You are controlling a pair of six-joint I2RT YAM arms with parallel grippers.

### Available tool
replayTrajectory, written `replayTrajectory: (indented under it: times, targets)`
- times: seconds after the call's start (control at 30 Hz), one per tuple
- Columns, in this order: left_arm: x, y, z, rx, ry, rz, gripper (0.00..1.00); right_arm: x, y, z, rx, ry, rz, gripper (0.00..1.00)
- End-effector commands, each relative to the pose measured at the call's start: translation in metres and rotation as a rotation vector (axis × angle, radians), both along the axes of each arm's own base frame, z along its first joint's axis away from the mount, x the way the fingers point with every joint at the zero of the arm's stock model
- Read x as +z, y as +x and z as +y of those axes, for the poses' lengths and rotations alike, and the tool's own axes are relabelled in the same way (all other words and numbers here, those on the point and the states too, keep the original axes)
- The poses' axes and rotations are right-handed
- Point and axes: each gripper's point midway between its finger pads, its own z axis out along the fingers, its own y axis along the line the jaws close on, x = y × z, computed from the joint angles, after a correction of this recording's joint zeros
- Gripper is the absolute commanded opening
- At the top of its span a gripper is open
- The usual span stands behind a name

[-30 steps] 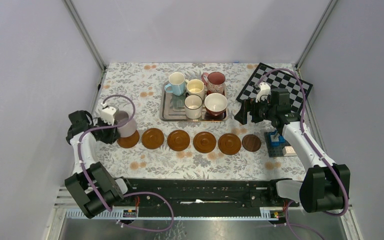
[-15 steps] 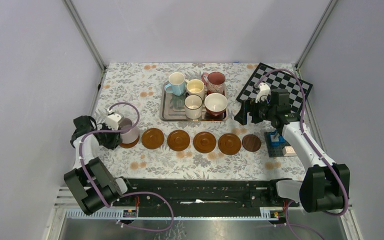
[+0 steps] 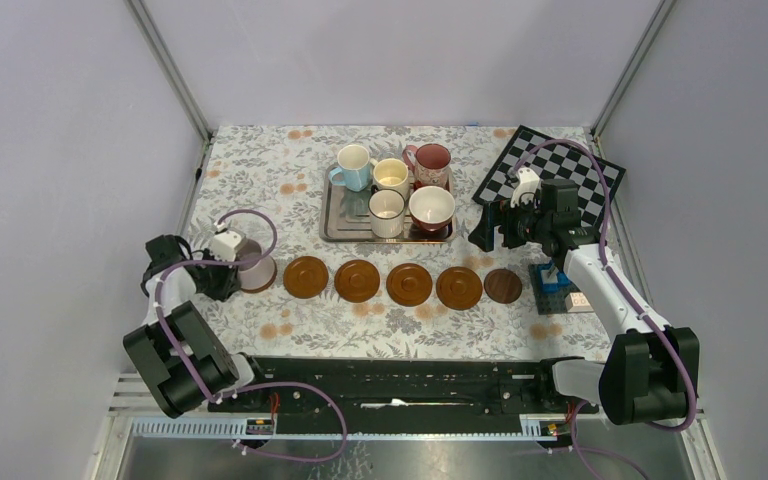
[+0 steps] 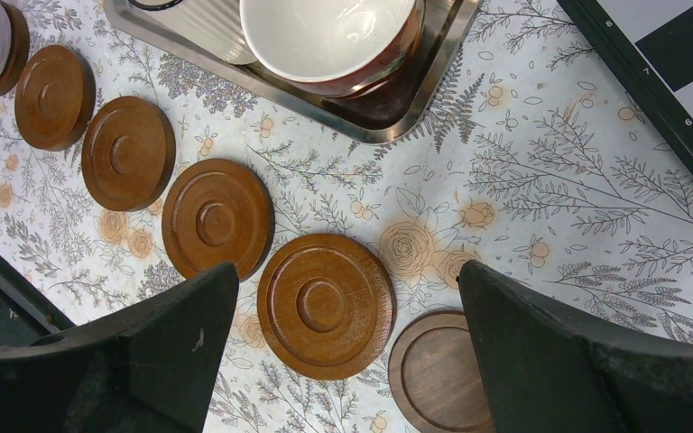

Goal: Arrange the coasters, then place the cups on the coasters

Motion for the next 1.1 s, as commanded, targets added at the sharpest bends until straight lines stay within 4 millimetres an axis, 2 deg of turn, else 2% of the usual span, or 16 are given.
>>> replayTrajectory:
  times: [0.0, 0.23, 0.37, 0.47, 0.6, 0.73, 0.83, 0.93, 1.07]
  targets:
    - [0.006, 0.014, 0.009, -0.035, 0.038, -0.084, 0.01, 0.003, 0.004, -0.002, 0.002, -0.008, -0.026, 1.00]
    - [0.005, 0.009, 0.006, -0.055, 0.047, -0.083, 0.35, 0.002, 0.005, -0.002, 0.001, -0.007, -0.025, 1.00]
    - [0.008, 0.009, 0.007, -0.049, 0.041, -0.069, 0.47, 0.003, 0.004, -0.002, 0.001, -0.005, -0.024, 1.00]
    - [0.018, 0.011, 0.006, -0.050, 0.031, -0.072, 0.62, 0.003, 0.004, -0.001, 0.002, -0.004, -0.024, 1.00]
    - [0.043, 0.018, 0.006, -0.042, 0.020, -0.104, 0.78, 0.004, 0.004, -0.001, 0.006, -0.001, -0.025, 1.00]
    - [0.077, 0.034, 0.006, -0.029, 0.014, -0.140, 0.81, 0.006, 0.005, 0.001, 0.011, 0.005, -0.023, 1.00]
    - [0.101, 0.052, -0.001, -0.003, -0.012, -0.159, 0.82, 0.007, 0.006, 0.001, 0.013, 0.007, -0.018, 1.00]
    - [0.122, 0.072, -0.023, -0.016, -0.035, -0.175, 0.83, 0.010, 0.007, 0.001, 0.014, 0.006, -0.013, 1.00]
    - [0.149, 0.102, -0.064, -0.034, -0.072, -0.217, 0.83, 0.015, 0.008, 0.001, 0.021, -0.003, -0.015, 1.00]
